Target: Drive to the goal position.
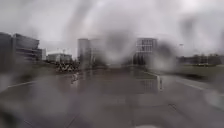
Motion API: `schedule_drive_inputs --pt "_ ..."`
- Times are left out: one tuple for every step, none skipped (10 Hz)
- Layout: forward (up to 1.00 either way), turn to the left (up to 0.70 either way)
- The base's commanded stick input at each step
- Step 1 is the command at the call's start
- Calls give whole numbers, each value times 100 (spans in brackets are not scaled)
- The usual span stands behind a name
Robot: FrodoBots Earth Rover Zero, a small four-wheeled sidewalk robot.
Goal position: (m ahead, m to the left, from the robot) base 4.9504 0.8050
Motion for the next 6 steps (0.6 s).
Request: schedule_drive_inputs --pt "7 0" --pt "7 0" --pt "7 0" --pt "7 0" --pt "7 0" --pt "7 0"
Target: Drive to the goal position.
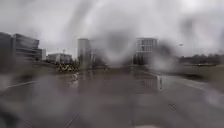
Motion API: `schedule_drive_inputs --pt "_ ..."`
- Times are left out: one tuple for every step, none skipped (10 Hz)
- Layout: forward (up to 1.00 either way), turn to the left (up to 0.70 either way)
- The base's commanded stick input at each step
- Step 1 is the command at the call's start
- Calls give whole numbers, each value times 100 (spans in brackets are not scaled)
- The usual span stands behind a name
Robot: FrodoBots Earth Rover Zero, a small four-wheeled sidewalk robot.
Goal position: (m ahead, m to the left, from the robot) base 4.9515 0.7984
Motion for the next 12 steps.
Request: schedule_drive_inputs --pt "7 0" --pt "7 0" --pt "7 0" --pt "7 0" --pt "7 0" --pt "7 0" --pt "7 0" --pt "7 0" --pt "7 0" --pt "7 0" --pt "7 0" --pt "7 0"
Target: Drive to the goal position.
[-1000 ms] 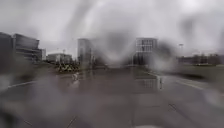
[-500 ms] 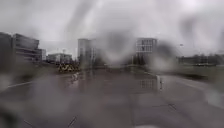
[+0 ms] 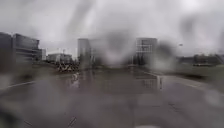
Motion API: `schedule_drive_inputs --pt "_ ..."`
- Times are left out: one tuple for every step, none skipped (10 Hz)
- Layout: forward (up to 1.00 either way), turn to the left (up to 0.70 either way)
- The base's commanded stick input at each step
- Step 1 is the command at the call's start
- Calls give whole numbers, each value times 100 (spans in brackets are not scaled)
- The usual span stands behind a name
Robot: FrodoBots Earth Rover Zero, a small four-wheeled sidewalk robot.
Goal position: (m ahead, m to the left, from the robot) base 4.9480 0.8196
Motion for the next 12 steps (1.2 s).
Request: schedule_drive_inputs --pt "7 0" --pt "7 0" --pt "7 0" --pt "7 0" --pt "7 0" --pt "7 0" --pt "7 0" --pt "7 0" --pt "7 0" --pt "7 0" --pt "7 0" --pt "7 0"
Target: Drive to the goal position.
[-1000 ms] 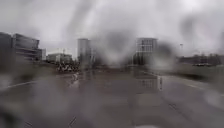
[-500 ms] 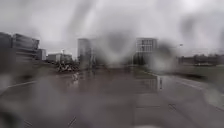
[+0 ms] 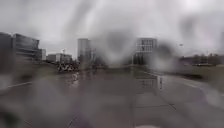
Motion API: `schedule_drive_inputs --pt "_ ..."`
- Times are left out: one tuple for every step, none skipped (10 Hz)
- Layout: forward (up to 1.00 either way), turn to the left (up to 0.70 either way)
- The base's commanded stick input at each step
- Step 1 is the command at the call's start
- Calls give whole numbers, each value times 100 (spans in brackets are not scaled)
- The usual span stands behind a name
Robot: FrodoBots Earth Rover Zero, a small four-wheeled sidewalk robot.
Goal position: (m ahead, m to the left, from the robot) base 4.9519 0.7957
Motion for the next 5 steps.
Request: schedule_drive_inputs --pt "7 0" --pt "7 0" --pt "7 0" --pt "7 0" --pt "7 0"
